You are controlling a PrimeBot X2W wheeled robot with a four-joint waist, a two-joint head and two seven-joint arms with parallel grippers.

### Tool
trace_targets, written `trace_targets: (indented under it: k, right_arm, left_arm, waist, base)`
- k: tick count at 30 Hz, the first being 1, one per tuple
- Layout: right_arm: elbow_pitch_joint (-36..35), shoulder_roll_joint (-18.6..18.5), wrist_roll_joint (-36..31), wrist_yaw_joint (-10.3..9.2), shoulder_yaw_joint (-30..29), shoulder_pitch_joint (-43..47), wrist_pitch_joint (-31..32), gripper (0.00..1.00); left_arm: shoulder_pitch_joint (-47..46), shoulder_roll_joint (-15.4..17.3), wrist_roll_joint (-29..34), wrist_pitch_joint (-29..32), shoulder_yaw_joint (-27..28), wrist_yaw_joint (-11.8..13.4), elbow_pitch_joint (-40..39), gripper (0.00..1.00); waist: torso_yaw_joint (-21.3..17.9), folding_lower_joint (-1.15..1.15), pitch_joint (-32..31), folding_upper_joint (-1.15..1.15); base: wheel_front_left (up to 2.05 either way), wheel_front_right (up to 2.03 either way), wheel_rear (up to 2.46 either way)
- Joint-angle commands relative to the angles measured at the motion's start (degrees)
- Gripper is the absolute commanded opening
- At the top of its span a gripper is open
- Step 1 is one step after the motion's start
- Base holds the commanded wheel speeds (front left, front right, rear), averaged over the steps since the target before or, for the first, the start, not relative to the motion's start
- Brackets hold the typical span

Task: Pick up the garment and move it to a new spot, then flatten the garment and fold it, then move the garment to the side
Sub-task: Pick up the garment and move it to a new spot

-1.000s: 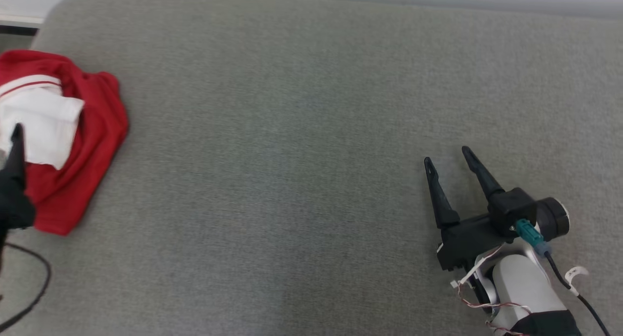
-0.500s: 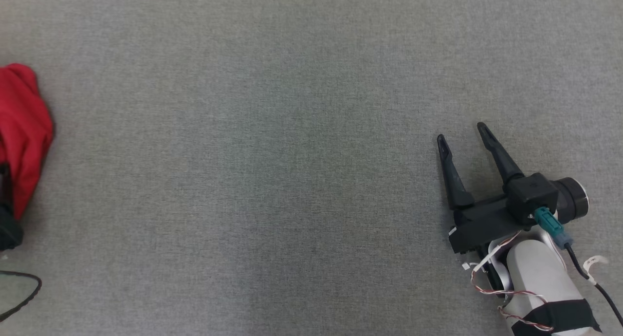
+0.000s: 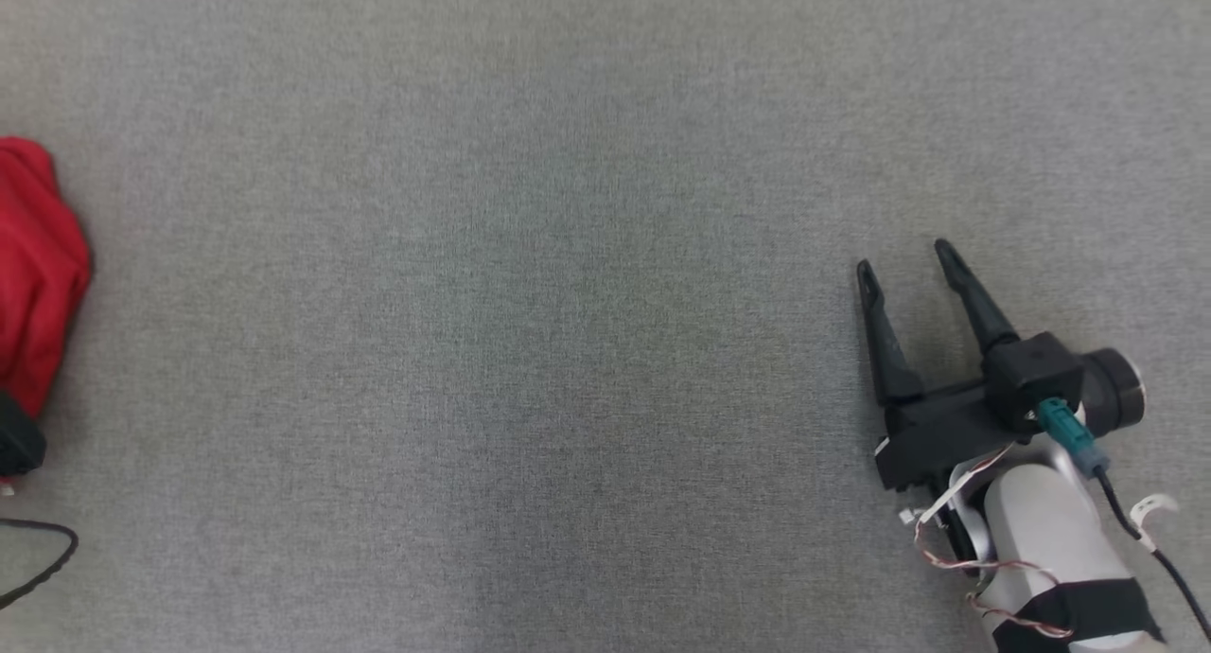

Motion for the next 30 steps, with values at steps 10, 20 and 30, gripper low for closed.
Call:
trace_targets:
  k: [10,20,30]
  right_arm:
    - [2.73,3.47,1.00,-0.13,0.59,2.51,0.10,1.00]
    - [5.16,4.89,1.47,-0.13,1.24,3.71,0.10,1.00]
    - [5.55,6.03,1.24,-0.13,1.16,4.99,0.10,1.00]
  left_arm:
    - [-2.29,3.53,-2.47,0.41,-9.42,-0.05,-8.89,0.00]
    - [-5.57,-0.84,-1.15,1.18,-17.34,-0.05,-13.04,0.00]
    - [-6.08,-7.43,-1.99,-1.30,-28.71,-0.05,-19.55,0.00]
  waist:
    - [-2.21,0.00,-6.95,-0.01]
    - [-6.05,0.00,-12.48,-0.01]
    - [-11.97,0.00,-14.97,-0.01]
  base:
    - [0.00,0.00,0.00]
    - [0.00,0.00,0.00]
    - [0.00,0.00,0.00]
